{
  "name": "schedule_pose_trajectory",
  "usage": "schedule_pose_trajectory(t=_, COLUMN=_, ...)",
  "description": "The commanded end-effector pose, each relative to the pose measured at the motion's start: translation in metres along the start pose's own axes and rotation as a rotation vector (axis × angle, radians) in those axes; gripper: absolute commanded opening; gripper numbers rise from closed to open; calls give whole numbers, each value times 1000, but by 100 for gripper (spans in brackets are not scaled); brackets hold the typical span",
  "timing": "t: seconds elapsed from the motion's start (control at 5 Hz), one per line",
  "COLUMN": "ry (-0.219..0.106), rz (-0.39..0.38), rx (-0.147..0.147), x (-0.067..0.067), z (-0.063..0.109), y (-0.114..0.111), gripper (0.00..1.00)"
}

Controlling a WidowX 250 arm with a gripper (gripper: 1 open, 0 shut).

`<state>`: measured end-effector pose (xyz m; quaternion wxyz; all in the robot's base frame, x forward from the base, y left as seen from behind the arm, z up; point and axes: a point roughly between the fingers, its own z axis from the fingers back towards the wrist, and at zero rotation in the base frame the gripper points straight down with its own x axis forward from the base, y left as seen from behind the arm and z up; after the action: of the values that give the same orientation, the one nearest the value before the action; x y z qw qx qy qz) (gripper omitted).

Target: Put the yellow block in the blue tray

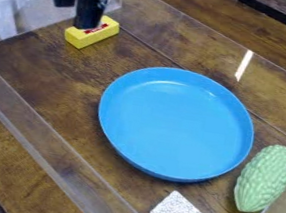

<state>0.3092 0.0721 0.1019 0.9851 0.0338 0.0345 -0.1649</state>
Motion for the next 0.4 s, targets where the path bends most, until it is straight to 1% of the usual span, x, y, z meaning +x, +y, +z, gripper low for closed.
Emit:
schedule_pose_trajectory(t=0.0, ry=-75, rz=-61, rx=62, x=21, z=10, y=-5, gripper=100)
schedule_pose_trajectory(t=0.2, ry=-74, rz=-62, rx=68, x=26, z=2, y=-8, gripper=100)
